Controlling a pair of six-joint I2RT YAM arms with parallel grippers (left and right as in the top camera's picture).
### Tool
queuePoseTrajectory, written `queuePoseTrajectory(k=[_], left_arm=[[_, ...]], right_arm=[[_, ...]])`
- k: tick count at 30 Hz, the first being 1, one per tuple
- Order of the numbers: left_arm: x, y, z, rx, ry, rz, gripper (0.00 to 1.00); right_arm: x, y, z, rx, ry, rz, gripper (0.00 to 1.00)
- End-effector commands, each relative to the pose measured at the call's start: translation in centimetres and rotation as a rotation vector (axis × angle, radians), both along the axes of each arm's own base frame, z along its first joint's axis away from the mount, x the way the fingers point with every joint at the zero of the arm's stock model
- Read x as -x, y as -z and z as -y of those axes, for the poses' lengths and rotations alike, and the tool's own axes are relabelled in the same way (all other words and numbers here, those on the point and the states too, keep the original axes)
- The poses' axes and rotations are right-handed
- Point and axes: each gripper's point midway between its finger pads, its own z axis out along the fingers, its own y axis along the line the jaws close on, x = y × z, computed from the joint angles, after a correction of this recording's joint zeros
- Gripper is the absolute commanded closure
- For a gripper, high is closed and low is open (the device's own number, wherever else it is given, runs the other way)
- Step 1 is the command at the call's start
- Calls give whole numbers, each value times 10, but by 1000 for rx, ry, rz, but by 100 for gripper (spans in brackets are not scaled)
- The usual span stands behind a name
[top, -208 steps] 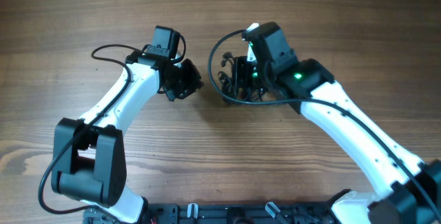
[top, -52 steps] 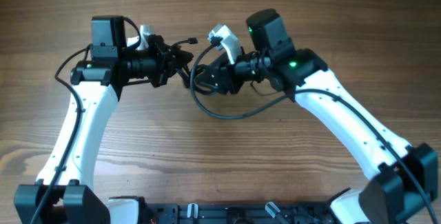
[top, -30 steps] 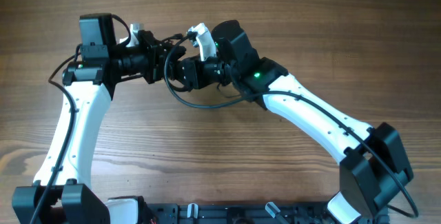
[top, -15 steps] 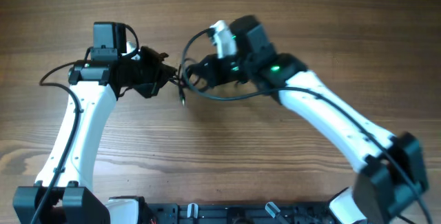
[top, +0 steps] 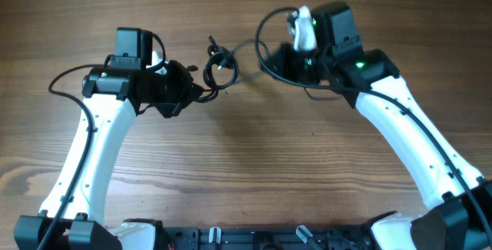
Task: Untangle cables
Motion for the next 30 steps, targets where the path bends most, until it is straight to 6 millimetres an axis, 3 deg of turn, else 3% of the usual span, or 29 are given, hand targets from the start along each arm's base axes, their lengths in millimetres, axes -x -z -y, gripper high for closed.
queuePoseTrajectory(k=[1,4,7,9,10,13,15,16,18,21,24,26,30], left_arm=[[-10,24,-39,-195,-71,13,96],[-28,16,-38,-186,-82,95,96],[-44,7,-37,-179,-90,172,96],[-57,-2,-36,-171,-95,238,96],[-62,-6,-34,-157,-91,263,96],[-86,-55,4,37,61,512,96],[-88,-85,23,152,154,630,96],[-87,-95,31,194,196,671,96],[-73,-108,45,270,321,728,96],[-58,-95,49,285,376,672,96],[-43,-94,56,313,482,697,96],[-28,-106,64,374,607,786,96],[-24,-116,68,405,657,848,96]], right_arm=[[-19,9,92,362,260,69,95],[0,32,97,452,177,-12,92],[16,50,88,490,72,-69,90],[32,57,57,406,-102,-90,87],[39,56,38,332,-200,-85,75],[61,43,-5,167,-477,7,33],[62,38,-13,129,-509,38,18],[58,35,-16,114,-504,57,14],[44,23,-21,90,-479,124,13],[25,-12,-33,35,-476,305,13],[7,-25,-35,13,-378,333,15],[3,-29,-37,6,-376,363,16],[0,-9,-26,94,-359,354,22]])
